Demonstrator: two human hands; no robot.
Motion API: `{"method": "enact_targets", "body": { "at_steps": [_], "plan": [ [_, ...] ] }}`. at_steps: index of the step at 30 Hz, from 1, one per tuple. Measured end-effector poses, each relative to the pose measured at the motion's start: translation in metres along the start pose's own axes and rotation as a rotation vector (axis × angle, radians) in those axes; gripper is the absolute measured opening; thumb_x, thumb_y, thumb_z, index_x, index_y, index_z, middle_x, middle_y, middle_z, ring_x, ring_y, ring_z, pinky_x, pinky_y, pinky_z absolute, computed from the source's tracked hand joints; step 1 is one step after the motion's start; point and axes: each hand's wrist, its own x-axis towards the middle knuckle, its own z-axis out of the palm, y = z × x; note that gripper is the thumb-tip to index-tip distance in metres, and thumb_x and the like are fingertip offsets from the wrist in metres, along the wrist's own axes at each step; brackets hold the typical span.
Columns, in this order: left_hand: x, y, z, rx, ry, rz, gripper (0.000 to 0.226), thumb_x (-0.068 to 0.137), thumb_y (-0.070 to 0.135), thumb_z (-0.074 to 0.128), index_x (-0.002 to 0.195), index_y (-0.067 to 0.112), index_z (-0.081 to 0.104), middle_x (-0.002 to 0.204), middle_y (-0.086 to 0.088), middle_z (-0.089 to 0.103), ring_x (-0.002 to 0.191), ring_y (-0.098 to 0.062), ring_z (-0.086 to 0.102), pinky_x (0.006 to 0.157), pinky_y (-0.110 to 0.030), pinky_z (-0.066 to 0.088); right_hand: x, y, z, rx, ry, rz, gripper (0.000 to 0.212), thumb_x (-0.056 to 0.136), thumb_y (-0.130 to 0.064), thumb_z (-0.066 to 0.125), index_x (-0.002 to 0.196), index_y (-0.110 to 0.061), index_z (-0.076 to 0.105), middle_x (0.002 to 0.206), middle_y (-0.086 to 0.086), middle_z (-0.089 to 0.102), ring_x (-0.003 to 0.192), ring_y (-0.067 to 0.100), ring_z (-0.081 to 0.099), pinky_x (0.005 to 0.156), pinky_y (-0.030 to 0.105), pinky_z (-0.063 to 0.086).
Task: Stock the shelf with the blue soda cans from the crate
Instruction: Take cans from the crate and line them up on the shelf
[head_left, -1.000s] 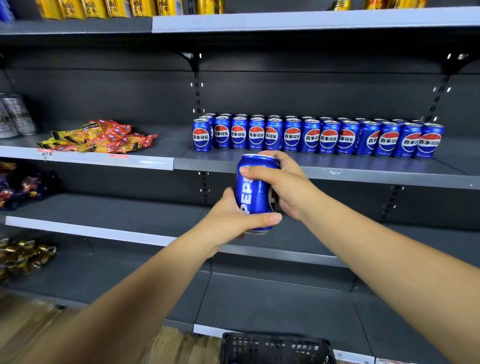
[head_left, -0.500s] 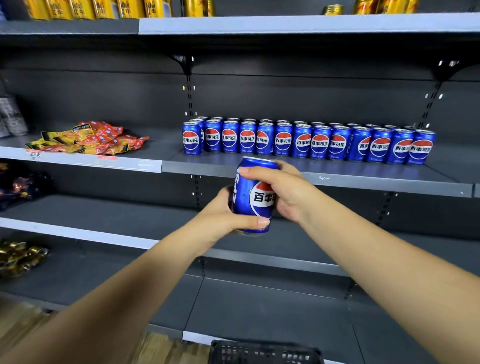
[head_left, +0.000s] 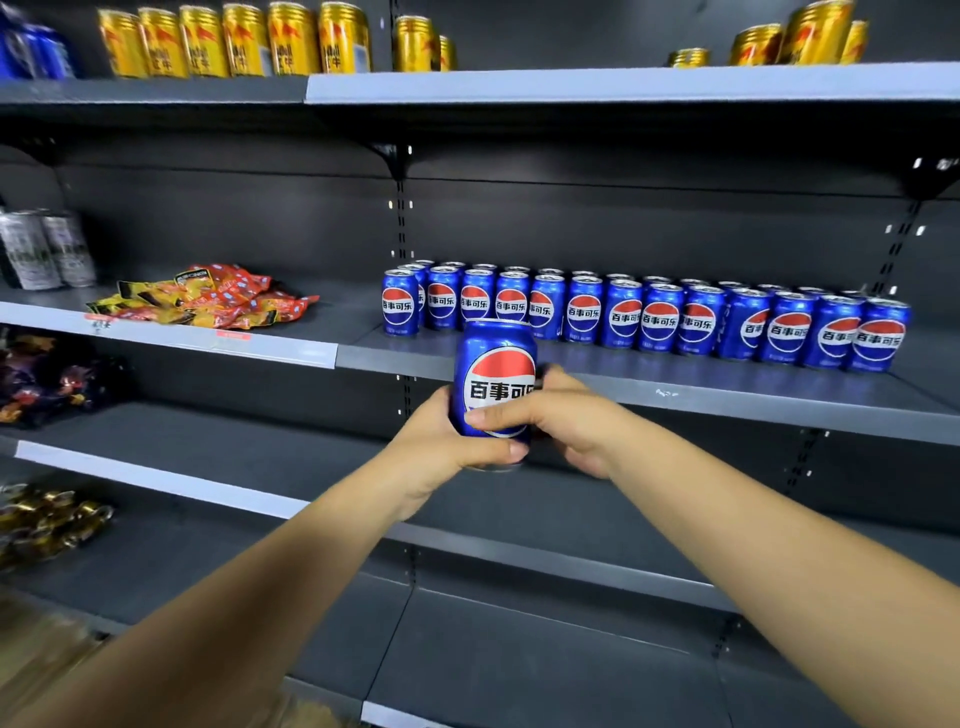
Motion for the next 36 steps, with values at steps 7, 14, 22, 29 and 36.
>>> {"method": "enact_targets", "body": {
  "at_steps": [7, 14, 22, 29, 36],
  "plan": [
    [0.044, -0.012, -0.045, -0.1, -0.049, -0.001, 0.051, 0.06, -0.004, 0.076, 0.106, 0.012, 0.061, 0.094, -0.007, 0.073, 0.09, -0.021, 0.069, 0.074, -0.027, 0.056, 0.059, 0.006, 0.018, -0.081, 0.014, -0.047, 0.048, 0.066, -0.018, 0.084, 0.109, -0.007, 0.066, 0.102, 0.008, 0.072, 0.095, 0.018, 0.068, 0.086, 0.032, 0.055],
    [0.12, -0.02, -0.109, -0.056, -0.02, -0.031, 0.076, 0.045, 0.011, 0.088, 0.114, 0.012, 0.057, 0.104, -0.005, 0.072, 0.1, -0.019, 0.068, 0.088, -0.033, 0.054, 0.142, -0.004, 0.043, -0.074, 0.199, -0.106, 0.026, 0.068, -0.012, 0.083, 0.089, -0.016, 0.068, 0.093, 0.004, 0.072, 0.085, 0.013, 0.067, 0.073, 0.021, 0.055],
    [0.193, -0.027, -0.184, -0.266, 0.111, -0.049, 0.071, 0.064, -0.015, 0.069, 0.127, 0.01, 0.047, 0.099, -0.004, 0.067, 0.088, -0.014, 0.065, 0.074, -0.026, 0.054, 0.235, -0.007, 0.062, -0.18, 0.472, -0.141, 0.042, 0.058, -0.022, 0.09, 0.091, -0.018, 0.064, 0.099, 0.0, 0.07, 0.094, 0.015, 0.064, 0.085, 0.031, 0.053],
    [0.253, -0.052, -0.239, -0.132, 0.396, -0.06, 0.06, 0.077, -0.013, 0.063, 0.131, 0.006, 0.047, 0.104, -0.01, 0.059, 0.079, -0.011, 0.058, 0.066, -0.021, 0.044, 0.294, 0.002, 0.064, -0.247, 0.611, -0.052, 0.045, 0.06, -0.024, 0.089, 0.093, -0.012, 0.061, 0.096, 0.002, 0.065, 0.087, 0.015, 0.06, 0.075, 0.026, 0.047],
    [0.3, -0.08, -0.263, 0.172, 0.247, -0.114, 0.07, 0.075, -0.002, 0.074, 0.136, 0.005, 0.041, 0.108, -0.009, 0.054, 0.099, -0.021, 0.055, 0.089, -0.029, 0.041, 0.334, 0.013, 0.059, -0.294, 0.653, -0.019, 0.047, 0.062, -0.023, 0.088, 0.098, -0.008, 0.062, 0.096, 0.0, 0.065, 0.089, 0.014, 0.058, 0.074, 0.024, 0.043]
  ]
}}
